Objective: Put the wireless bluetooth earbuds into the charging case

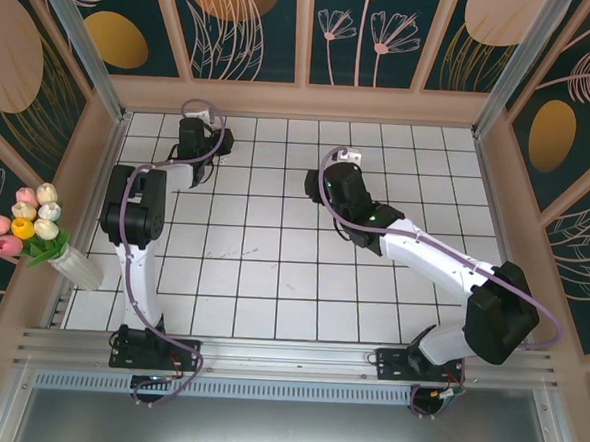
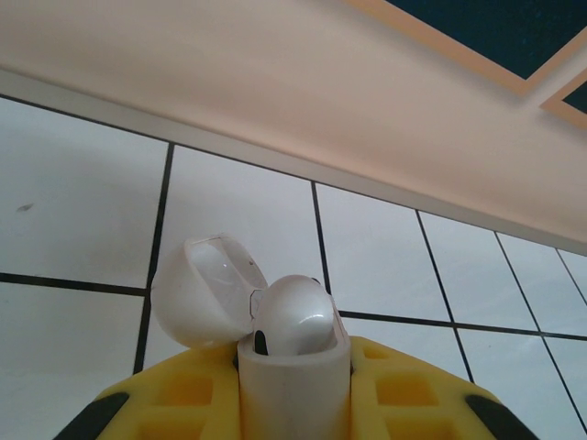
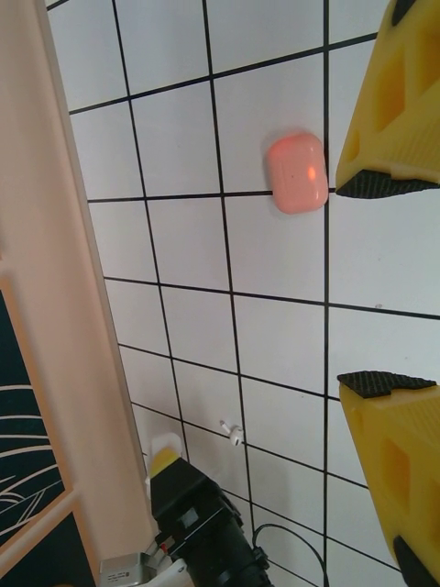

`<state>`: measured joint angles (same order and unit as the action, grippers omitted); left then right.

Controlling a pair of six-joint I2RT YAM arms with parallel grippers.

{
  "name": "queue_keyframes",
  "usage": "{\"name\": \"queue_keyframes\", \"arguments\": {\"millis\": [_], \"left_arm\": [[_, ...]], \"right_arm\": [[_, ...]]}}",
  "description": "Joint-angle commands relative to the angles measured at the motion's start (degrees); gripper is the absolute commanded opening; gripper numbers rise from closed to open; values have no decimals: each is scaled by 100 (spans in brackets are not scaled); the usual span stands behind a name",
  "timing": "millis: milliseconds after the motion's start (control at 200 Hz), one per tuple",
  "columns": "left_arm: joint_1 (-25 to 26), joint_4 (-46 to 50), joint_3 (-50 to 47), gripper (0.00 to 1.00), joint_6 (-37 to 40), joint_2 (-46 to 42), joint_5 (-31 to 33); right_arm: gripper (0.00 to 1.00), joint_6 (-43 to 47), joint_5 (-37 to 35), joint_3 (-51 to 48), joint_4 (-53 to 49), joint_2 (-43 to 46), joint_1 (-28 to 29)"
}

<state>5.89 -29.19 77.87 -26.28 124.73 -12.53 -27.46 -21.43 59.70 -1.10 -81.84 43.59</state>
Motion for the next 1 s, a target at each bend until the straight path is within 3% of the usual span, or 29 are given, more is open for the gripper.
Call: {"name": "queue_keyframes", "arguments": {"millis": [0, 485, 996], "left_arm": [[-25, -428, 71, 0, -178, 229, -282], [-27, -401, 438, 0, -413, 655, -371], [-27, 353, 940, 0, -815, 1024, -733]], "right_arm": [[56, -84, -190, -95, -89, 246, 15], [56, -98, -363, -292, -194, 576, 18], [56, -66, -480, -326, -269, 999, 0]]}}
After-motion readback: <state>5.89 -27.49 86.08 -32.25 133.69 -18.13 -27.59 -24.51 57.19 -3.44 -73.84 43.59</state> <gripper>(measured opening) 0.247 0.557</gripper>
